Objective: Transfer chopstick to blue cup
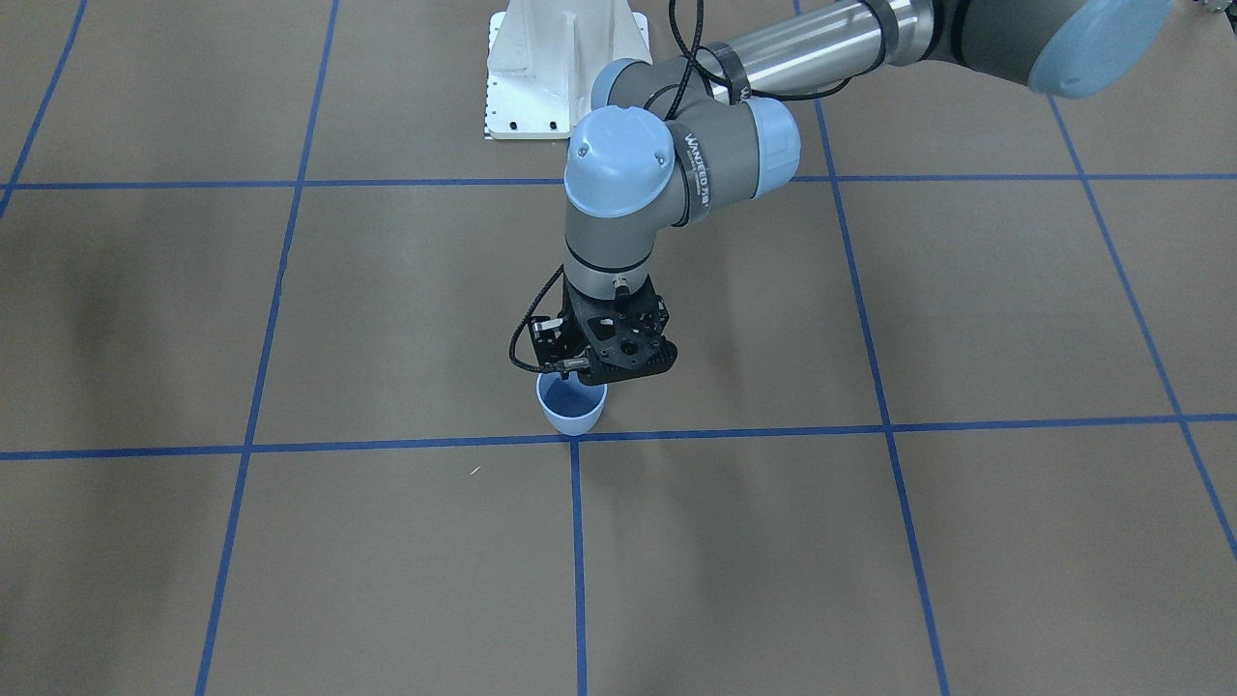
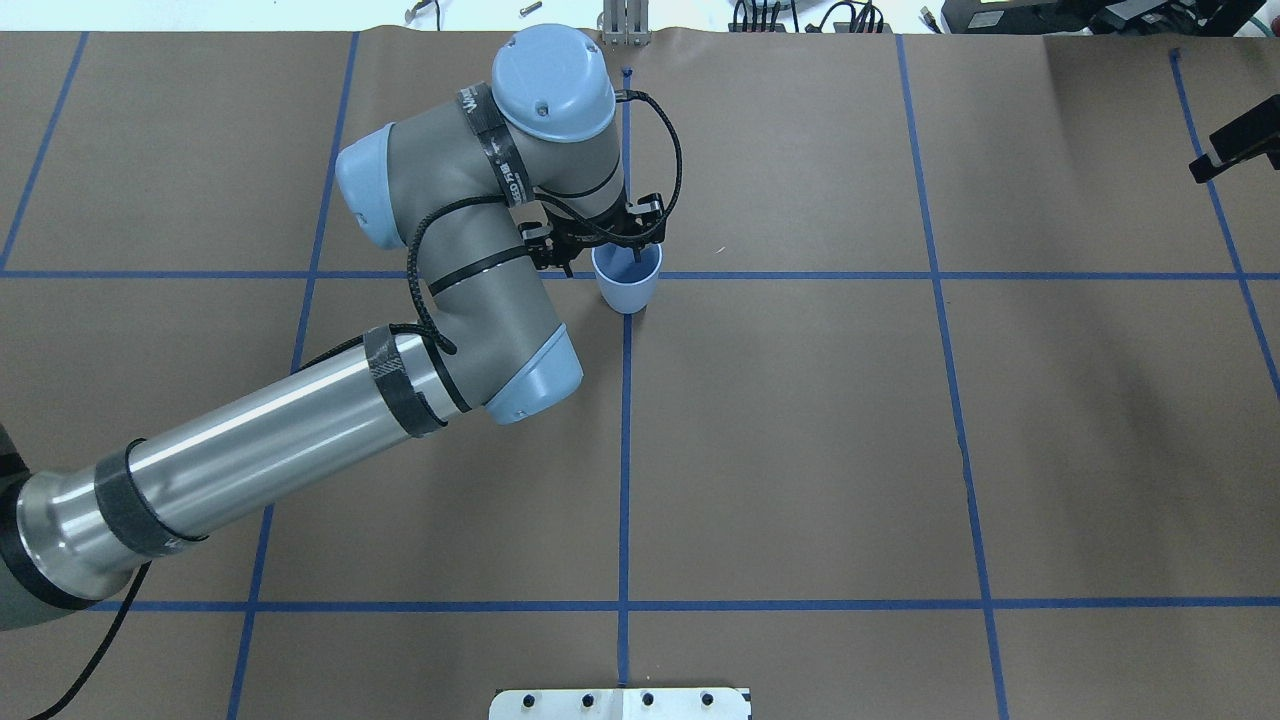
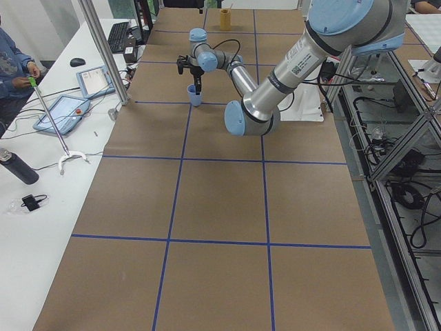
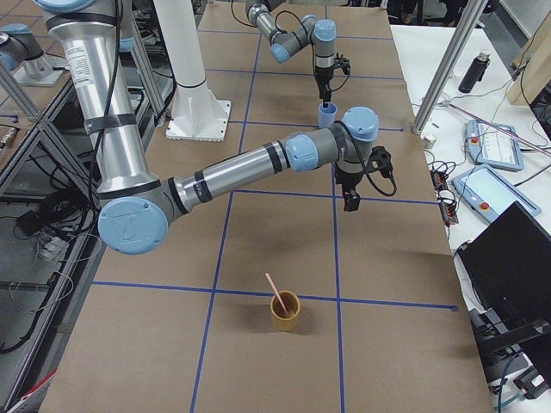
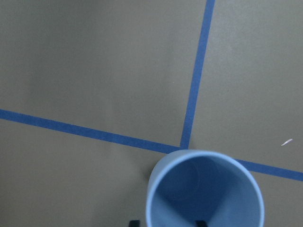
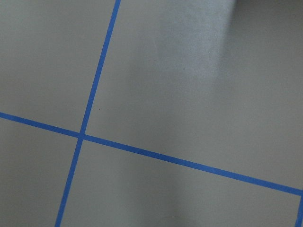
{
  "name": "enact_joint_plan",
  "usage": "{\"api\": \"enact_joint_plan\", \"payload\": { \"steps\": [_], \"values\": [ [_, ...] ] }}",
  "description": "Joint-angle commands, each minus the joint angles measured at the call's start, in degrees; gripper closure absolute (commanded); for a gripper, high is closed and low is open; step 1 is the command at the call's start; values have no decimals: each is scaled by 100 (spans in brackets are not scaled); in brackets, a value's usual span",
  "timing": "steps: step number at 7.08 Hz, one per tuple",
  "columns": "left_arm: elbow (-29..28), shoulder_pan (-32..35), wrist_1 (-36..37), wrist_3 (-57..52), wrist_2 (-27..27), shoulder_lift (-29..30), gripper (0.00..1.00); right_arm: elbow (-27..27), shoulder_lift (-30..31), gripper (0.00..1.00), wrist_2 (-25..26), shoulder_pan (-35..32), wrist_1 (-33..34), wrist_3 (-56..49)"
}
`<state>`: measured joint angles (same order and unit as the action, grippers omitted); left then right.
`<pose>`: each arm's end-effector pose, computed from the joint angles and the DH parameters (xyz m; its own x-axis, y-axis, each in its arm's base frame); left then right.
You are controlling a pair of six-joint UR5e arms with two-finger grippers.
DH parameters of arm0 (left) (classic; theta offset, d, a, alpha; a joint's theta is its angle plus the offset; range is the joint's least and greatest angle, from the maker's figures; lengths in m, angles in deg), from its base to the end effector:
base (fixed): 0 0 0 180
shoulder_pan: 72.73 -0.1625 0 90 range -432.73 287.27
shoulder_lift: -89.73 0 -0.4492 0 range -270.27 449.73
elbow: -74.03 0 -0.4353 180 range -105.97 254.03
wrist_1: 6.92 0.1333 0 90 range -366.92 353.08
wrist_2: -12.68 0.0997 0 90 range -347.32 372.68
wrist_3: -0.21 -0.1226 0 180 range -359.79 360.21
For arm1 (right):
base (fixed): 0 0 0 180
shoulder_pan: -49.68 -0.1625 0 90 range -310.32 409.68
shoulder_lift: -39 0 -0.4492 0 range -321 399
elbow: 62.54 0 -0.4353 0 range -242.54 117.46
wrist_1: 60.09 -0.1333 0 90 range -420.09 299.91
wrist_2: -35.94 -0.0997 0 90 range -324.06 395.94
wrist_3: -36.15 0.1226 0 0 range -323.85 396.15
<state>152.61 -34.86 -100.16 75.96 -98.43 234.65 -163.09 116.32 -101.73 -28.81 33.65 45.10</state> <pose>0.6044 -0.5829 0.1268 0.6143 -0.1868 -0.7666 0.2212 0.9734 -0.0600 -0.0819 -0.6162 0.4736 0.6325 -0.2278 0.7403 0.0908 0.9710 0.2212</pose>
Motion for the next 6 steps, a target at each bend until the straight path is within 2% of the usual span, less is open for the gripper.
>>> {"api": "enact_joint_plan", "payload": {
  "steps": [1, 2, 3, 5, 6],
  "values": [
    [1536, 237, 732, -662, -17, -863, 2, 0, 97, 0, 21, -392, 3, 106],
    [2329, 412, 824, -1111, -43, -1600, 2, -87, 455, 1, 21, -805, -5, 11],
    [2624, 518, 772, -1515, -43, -2034, 2, -375, 998, 1, 12, -1122, 3, -225],
    [2908, 599, 789, -1546, -235, -2301, 2, -589, 2325, 1, 64, -1528, -14, -1305],
    [2874, 572, 790, -1485, -306, -2310, 2, -615, 2618, 1, 447, -1521, -275, -1265]
  ]
}}
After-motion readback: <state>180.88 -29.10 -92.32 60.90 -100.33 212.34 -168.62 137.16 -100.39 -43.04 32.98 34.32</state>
